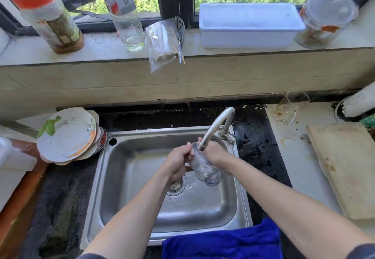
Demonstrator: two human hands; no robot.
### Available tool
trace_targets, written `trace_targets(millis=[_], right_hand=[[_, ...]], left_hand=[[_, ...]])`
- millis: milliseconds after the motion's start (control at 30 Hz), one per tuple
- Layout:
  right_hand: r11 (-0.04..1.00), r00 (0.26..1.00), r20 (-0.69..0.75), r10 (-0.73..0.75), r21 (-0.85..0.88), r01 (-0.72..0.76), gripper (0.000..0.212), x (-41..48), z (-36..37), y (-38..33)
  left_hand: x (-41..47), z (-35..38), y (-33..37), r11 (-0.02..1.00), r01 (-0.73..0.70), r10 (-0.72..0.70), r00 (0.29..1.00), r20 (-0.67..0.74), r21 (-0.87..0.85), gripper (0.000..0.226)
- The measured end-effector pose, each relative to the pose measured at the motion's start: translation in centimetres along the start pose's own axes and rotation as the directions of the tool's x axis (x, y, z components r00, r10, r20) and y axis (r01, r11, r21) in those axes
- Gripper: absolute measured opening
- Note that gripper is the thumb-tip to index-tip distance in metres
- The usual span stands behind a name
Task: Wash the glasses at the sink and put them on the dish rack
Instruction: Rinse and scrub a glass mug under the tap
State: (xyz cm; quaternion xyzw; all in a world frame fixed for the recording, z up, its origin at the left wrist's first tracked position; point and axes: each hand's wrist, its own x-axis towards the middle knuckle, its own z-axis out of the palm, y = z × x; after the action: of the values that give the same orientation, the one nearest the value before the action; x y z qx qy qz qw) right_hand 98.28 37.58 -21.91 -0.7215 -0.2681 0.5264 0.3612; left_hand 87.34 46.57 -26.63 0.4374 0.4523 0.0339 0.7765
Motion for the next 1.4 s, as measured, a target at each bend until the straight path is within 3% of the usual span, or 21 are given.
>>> trace_targets(millis=[133, 233, 300, 367, 500, 600, 633, 700, 767, 867, 933, 1000, 1100, 1233, 1300, 1400], right_hand=[[0.999, 1.000, 0.023, -0.017, -0.048, 0.019, 0.036, -0.9, 0.7, 1.8], [0.991, 0.994, 0.019, 0.112, 0.066, -0.113, 0.029, -0.1, 0.2, 0.3], [0.950, 0.962, 0.109, 0.250, 0.166, -0.265, 0.033, -0.2, -0.2, -0.5], [0.927, 0.941, 0.150, 0.302, 0.186, -0.327, 0.033, -0.3, -0.3, -0.2], [0.978, 0.980, -0.068, 0.185, 0.114, -0.177, 0.026, 0.4, 0.5, 0.5], [0.967, 0.987, -0.156, -0.049, -0.255, 0.007, 0.046, 0.3, 0.9, 2.4], [0.953, 0.982, -0.141, -0.127, -0.293, 0.081, 0.050, 0.3, 0.9, 3.3], [0.978, 0.981, -0.132, -0.143, -0.174, 0.119, 0.051, 0.4, 0.8, 4.1], [0.998, 0.990, -0.141, 0.001, 0.061, 0.008, 0.052, 1.0, 0.1, 3.3], [0.897, 0.975, 0.056, 0.216, 0.383, -0.221, 0.041, 1.4, -1.8, 1.8], [0.840, 0.952, 0.096, 0.291, 0.450, -0.303, 0.037, 0.4, -2.0, 1.3], [0.903, 0.950, -0.092, 0.299, 0.348, -0.250, 0.041, 0.2, -1.3, 1.9], [0.993, 0.931, -0.350, 0.106, -0.018, -0.120, 0.038, 1.2, -0.5, 2.2], [0.990, 0.933, -0.358, -0.046, -0.139, -0.005, 0.018, 0.7, 0.3, 2.4], [0.986, 0.941, -0.340, -0.005, -0.156, -0.051, 0.020, 1.0, 0.2, 2.5], [0.990, 0.937, -0.321, 0.136, 0.013, -0.140, 0.024, 2.0, -0.1, 1.5]], left_hand=[[-0.2, -1.2, -0.3, 0.988, 0.015, -0.018, 1.000, -0.018, -0.156, 0.038], [0.0, -0.5, 0.0, 0.974, -0.005, 0.003, 1.000, -0.013, -0.226, 0.039], [0.0, -0.5, 0.2, 0.970, -0.019, 0.009, 0.999, -0.041, -0.242, 0.041], [0.1, -1.0, 0.3, 0.977, -0.047, 0.031, 0.996, -0.079, -0.210, 0.041], [0.0, -0.9, 1.6, 0.994, -0.092, 0.081, 0.980, -0.183, -0.053, 0.032], [-0.1, -0.9, 2.3, 0.994, -0.103, 0.107, 0.982, -0.155, 0.032, 0.042], [-0.3, -0.9, 2.2, 0.993, -0.120, 0.120, 0.986, -0.115, 0.012, 0.043], [-0.4, -0.9, 1.7, 0.990, -0.134, 0.132, 0.990, -0.046, -0.048, 0.043], [-0.5, -0.4, 1.4, 0.988, -0.143, 0.144, 0.990, 0.007, -0.062, 0.041], [-0.8, 0.3, 1.6, 0.987, -0.135, 0.136, 0.991, 0.004, -0.090, 0.041], [-1.0, 0.3, 1.8, 0.989, -0.119, 0.116, 0.992, -0.045, -0.089, 0.041], [-0.8, 0.6, 1.6, 0.996, -0.087, 0.084, 0.990, -0.111, -0.022, 0.038], [-0.7, 1.3, 1.8, 0.996, -0.082, 0.090, 0.977, -0.191, 0.046, 0.035], [-1.1, 0.9, 1.7, 0.971, -0.085, 0.054, 0.988, -0.141, -0.223, 0.036], [-1.0, 0.9, 1.3, 0.956, -0.077, 0.044, 0.992, -0.120, -0.282, 0.029], [-0.7, 1.3, 1.1, 0.937, -0.115, 0.051, 0.979, -0.195, -0.331, 0.026]])
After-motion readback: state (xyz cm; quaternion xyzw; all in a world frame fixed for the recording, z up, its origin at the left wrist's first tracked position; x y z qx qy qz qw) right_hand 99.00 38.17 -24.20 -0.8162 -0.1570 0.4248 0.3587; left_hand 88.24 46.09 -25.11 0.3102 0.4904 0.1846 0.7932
